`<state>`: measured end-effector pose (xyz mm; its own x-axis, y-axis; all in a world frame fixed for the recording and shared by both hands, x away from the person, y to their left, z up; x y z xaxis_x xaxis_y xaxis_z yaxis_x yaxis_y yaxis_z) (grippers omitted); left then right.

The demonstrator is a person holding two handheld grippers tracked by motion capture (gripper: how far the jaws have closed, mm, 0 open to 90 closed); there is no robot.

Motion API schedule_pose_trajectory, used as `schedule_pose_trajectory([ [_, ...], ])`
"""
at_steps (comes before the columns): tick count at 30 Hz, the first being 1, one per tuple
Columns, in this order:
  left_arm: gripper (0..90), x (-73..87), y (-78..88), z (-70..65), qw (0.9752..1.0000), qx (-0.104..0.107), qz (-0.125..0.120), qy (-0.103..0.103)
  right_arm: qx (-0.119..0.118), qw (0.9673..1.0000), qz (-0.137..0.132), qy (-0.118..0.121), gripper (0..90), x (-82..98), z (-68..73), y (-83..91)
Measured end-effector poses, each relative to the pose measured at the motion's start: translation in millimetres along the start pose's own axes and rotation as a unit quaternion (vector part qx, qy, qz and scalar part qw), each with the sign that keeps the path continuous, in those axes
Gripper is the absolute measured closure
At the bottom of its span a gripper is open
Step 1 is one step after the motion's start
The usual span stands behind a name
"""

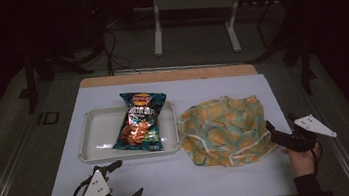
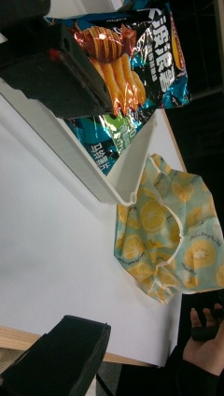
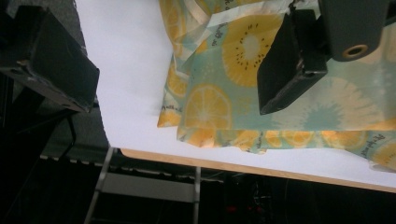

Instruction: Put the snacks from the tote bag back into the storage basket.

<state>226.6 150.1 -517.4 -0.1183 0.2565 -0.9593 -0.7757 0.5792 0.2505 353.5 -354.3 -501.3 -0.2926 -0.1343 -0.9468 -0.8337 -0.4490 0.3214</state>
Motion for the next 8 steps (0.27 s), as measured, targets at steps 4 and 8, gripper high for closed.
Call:
schedule_pose_trajectory([
  [4, 0.1, 0.1, 0.0, -0.2, 1.0, 0.0, 0.001, -0.001, 0.002, 1.0, -0.008, -0.006, 12.8, -0.4, -1.4, 0.8],
  [8, 0.1, 0.0, 0.6, -0.7, 1.0, 0.0, 0.001, -0.002, 0.004, 1.0, -0.003, -0.004, 12.9, 1.3, -1.3, -0.4],
])
Point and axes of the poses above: each handheld gripper's, and its own axes: y roughly backward along the jaws, x roughly out of its underside, z roughly to its left, the point moved 6 cm from there along -y, roughly forward along the jaws, and after that the axes turned 13 degrees about -x, right-handed, at the moved point
